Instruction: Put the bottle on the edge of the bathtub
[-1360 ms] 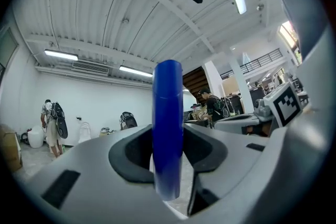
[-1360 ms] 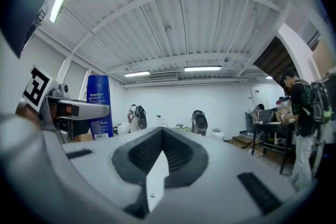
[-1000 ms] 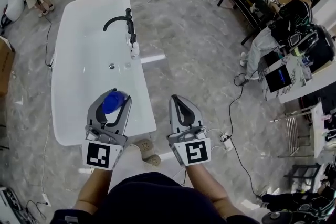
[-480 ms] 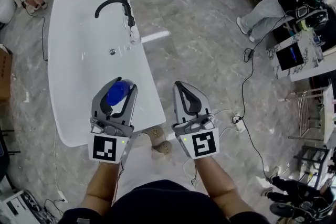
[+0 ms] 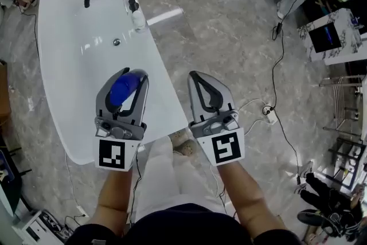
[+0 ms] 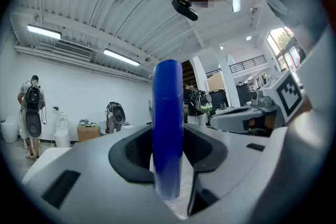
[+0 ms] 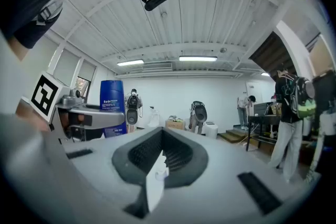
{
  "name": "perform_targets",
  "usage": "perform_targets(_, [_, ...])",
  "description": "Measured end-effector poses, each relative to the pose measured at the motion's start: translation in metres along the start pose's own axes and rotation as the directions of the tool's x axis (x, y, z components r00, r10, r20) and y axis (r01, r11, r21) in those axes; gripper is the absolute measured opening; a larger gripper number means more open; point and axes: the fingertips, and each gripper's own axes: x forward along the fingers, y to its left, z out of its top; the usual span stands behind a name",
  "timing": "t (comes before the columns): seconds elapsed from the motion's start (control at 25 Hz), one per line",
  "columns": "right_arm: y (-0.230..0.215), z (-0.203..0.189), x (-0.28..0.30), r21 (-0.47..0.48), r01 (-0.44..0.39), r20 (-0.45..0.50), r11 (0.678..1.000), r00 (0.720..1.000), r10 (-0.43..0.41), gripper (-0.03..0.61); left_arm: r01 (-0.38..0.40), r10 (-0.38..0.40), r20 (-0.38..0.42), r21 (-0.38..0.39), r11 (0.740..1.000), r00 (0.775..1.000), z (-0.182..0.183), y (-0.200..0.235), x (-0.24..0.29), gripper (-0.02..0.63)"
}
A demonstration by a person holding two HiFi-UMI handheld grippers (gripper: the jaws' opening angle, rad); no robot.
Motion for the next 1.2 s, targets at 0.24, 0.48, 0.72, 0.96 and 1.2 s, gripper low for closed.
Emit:
perform_targets(0.24, [-0.008,-0.041,0.023,0.021,0.005,-0.023,1.0,1.0,-0.005,0.002,0.027,-0.027,-0.006,-0.002,1.0,1.0,-0.039,0.011,0.023,0.153])
perform_targets(0.48, [-0.016,-0.07,0.042,0.034,0.012,-0.029,0.999,1.0,-0.011,0.001,0.043,-0.043,-0.002,-0.001,0.999,0.999,-0.072,0.021,0.041,0.153])
perform_targets(0.72, [-0.017,-0.098,0.065,0.04,-0.015,-0.029,0.999,0.999,0.016,0.002,0.058,-0.058,0.0,-0.007,0.998,0.998,-0.11,0.03,0.059,0.153])
perform_targets(0.96, [-0.014,-0.138,0.08,0.046,-0.037,-0.054,0.998,0.998,0.04,0.0,0.077,-0.077,-0.004,0.008,0.997,0.997,-0.149,0.034,0.076,0.153])
perform_targets(1.2, [-0.011,-0.161,0.096,0.058,-0.036,-0.061,0.998,0.997,0.039,0.0,0.082,-0.082,-0.006,-0.018,0.996,0.997,-0.179,0.048,0.088,0.153])
